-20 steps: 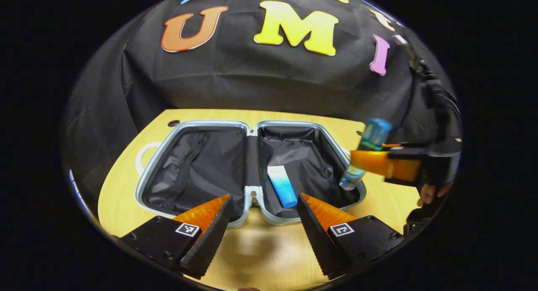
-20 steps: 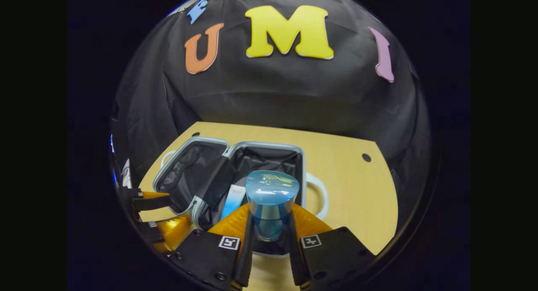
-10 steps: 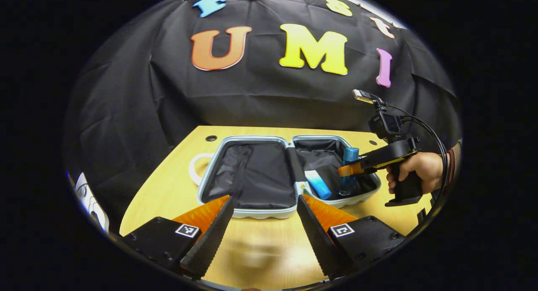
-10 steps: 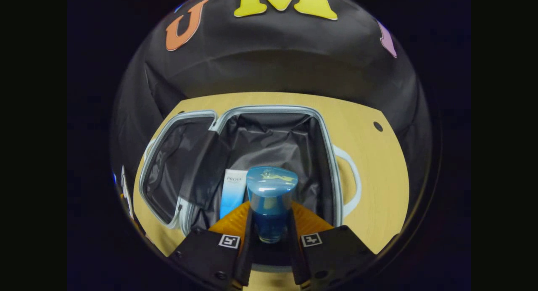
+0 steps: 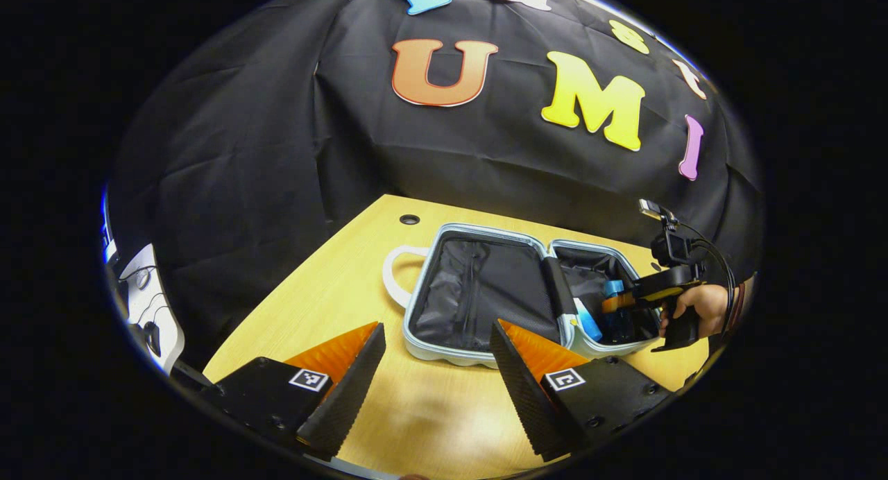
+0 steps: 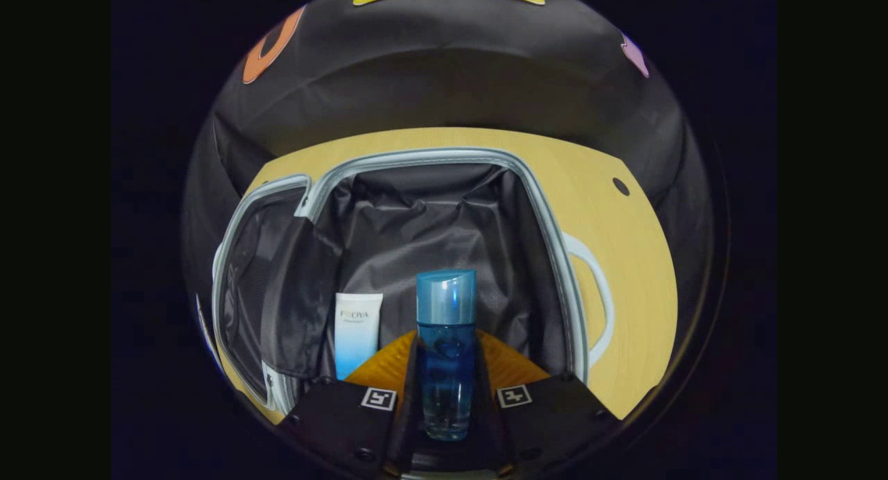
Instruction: First open the suitcase, pack the skin care products into it, and then close the suitcase.
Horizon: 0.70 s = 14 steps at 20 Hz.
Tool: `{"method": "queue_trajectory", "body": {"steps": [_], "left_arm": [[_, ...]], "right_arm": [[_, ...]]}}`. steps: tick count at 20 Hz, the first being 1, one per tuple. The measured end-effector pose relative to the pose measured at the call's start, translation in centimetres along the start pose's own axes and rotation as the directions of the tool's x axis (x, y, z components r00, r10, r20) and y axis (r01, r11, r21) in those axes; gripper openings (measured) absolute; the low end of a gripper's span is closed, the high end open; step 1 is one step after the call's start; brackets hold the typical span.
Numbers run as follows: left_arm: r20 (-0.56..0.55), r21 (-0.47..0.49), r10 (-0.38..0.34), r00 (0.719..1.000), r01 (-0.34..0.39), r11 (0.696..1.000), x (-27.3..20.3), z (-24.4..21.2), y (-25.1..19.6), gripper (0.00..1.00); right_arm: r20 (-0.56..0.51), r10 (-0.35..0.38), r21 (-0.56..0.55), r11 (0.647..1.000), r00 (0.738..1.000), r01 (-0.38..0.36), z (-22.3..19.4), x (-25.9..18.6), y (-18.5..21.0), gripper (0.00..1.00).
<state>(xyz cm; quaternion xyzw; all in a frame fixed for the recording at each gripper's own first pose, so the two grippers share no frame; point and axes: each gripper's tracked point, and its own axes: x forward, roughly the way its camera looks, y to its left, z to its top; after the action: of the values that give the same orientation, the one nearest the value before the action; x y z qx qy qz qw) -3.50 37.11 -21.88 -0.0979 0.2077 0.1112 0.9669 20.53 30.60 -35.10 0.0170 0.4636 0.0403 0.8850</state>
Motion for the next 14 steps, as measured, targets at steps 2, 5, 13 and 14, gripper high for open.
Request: {"method": "queue_trajectory", "body": {"steps": [2,5,13,14], "left_arm": [[0.004,-0.007,0.013,1.0,-0.013,1.0,0.7,0.4,1.2,0.97],[0.033,-0.026,0.02,0.999,-0.019,0.999,2.0,1.8,2.5,0.97],[-0.022,-0.286,0.005,1.0,-0.012,0.958,8.8,1.1,7.2,0.97],[-0.035,-0.343,-0.018,0.999,0.005,0.939,9.6,0.7,7.3,0.99]], "right_arm": [[-0.019,-0.009,-0.003,1.0,1.0,0.009,-0.5,0.4,0.1,0.37],[-0.006,-0.01,-0.007,1.0,1.0,0.01,-0.1,0.2,0.1,0.39],[0.167,0.086,-0.088,0.994,0.982,-0.072,4.4,-7.1,0.5,0.76],[0.215,0.089,-0.123,0.99,0.973,-0.063,5.3,-9.0,0.1,0.77]]}}
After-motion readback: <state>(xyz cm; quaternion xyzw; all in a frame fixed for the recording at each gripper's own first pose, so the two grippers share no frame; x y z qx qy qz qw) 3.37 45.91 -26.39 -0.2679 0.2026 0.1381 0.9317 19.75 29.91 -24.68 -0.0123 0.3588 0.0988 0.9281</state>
